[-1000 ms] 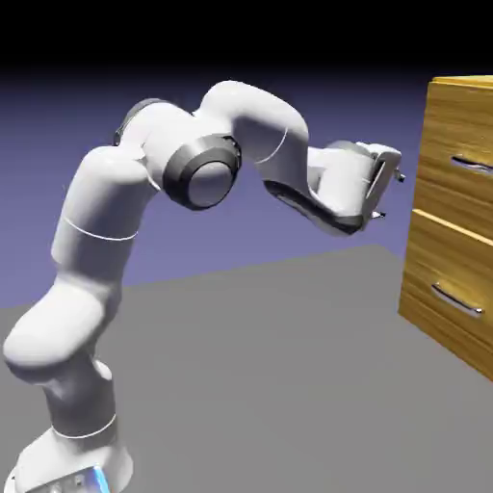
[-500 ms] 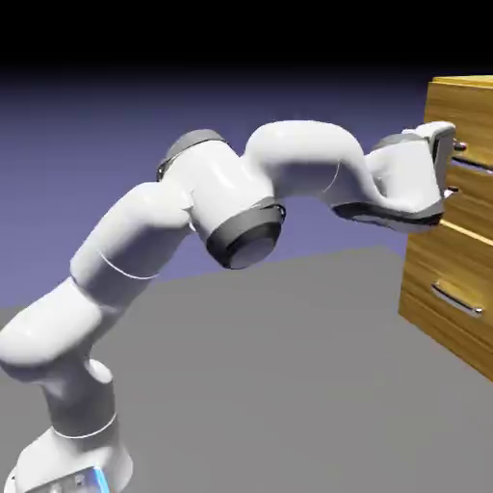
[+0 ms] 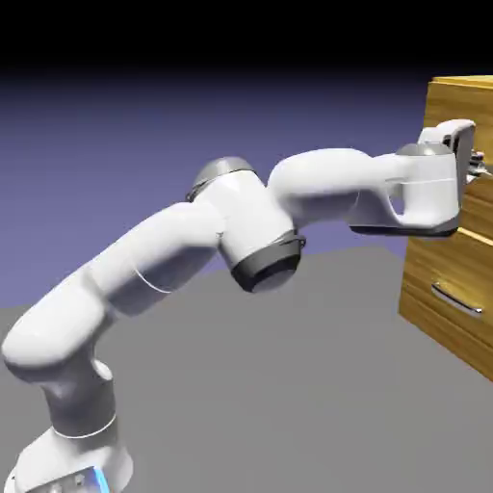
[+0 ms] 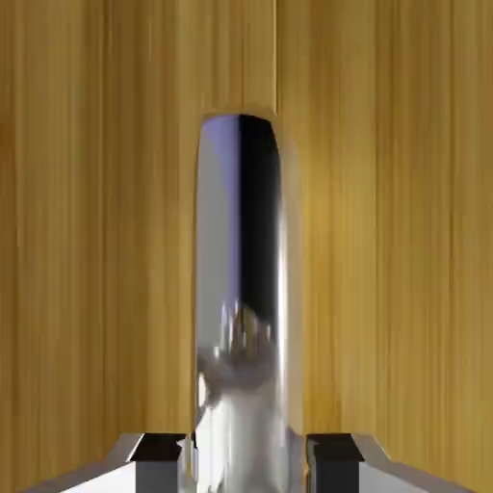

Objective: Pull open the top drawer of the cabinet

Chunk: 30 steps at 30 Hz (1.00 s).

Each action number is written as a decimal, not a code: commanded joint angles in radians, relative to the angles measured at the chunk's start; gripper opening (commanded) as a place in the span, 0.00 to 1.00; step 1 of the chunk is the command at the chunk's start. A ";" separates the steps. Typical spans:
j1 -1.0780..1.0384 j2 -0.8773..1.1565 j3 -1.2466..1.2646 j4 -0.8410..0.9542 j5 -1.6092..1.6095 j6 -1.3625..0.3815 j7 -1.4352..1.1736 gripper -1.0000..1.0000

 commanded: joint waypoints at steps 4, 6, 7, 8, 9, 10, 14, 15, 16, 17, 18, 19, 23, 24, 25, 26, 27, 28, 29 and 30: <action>-0.091 -0.074 0.048 -0.145 -0.048 -0.043 0.087 0.00; -0.140 -0.113 0.075 -0.218 -0.068 -0.063 0.129 0.00; -0.165 -0.133 0.090 -0.254 -0.077 -0.073 0.151 0.00; -0.192 -0.153 0.105 -0.290 -0.086 -0.082 0.172 0.00; -0.220 -0.174 0.122 -0.326 -0.094 -0.091 0.194 0.00; -0.249 -0.196 0.140 -0.363 -0.102 -0.099 0.216 0.00; -0.380 -0.288 0.226 -0.507 -0.130 -0.128 0.311 0.00; -0.417 -0.312 0.252 -0.541 -0.137 -0.134 0.336 0.00; -0.453 -0.334 0.278 -0.573 -0.143 -0.138 0.359 0.00; -0.489 -0.354 0.305 -0.602 -0.148 -0.142 0.381 0.00; -0.525 -0.374 0.333 -0.629 -0.153 -0.145 0.402 0.00; -0.562 -0.391 0.362 -0.654 -0.158 -0.148 0.421 0.00; -0.706 -0.442 0.485 -0.738 -0.171 -0.157 0.479 0.00; -0.743 -0.451 0.518 -0.756 -0.174 -0.159 0.489 0.00; -0.779 -0.456 0.551 -0.773 -0.175 -0.161 0.497 0.00; -0.815 -0.453 0.587 -0.792 -0.172 -0.166 0.491 0.00; -0.850 -0.442 0.623 -0.811 -0.167 -0.173 0.477 0.00; -0.886 -0.435 0.659 -0.829 -0.164 -0.179 0.469 0.00; -0.922 -0.431 0.694 -0.848 -0.164 -0.183 0.468 0.00; -0.958 -0.423 0.730 -0.869 -0.160 -0.189 0.460 0.00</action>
